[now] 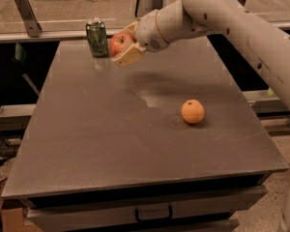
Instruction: Move apple near green can
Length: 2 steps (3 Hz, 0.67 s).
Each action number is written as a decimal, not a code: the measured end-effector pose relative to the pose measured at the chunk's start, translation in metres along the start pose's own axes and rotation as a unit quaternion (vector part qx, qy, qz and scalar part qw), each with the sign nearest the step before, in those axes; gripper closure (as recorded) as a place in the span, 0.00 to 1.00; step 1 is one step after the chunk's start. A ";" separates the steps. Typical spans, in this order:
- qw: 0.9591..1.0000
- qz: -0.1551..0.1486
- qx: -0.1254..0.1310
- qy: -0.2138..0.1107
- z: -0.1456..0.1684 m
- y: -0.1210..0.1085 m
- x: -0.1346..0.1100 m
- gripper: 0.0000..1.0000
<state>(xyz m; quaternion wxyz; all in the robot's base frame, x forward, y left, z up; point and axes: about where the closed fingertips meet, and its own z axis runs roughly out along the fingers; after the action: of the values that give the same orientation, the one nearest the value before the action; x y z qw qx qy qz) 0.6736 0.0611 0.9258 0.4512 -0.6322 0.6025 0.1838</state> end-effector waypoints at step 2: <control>0.998 0.027 0.049 -0.024 0.012 -0.089 0.041 1.00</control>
Offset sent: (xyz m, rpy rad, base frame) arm 0.1541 -0.0398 -0.0158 0.1405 -0.0137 -0.1537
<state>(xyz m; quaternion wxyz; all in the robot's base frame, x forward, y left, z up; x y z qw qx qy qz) 0.7687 0.0344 0.9190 0.4907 -0.5882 0.6169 0.1809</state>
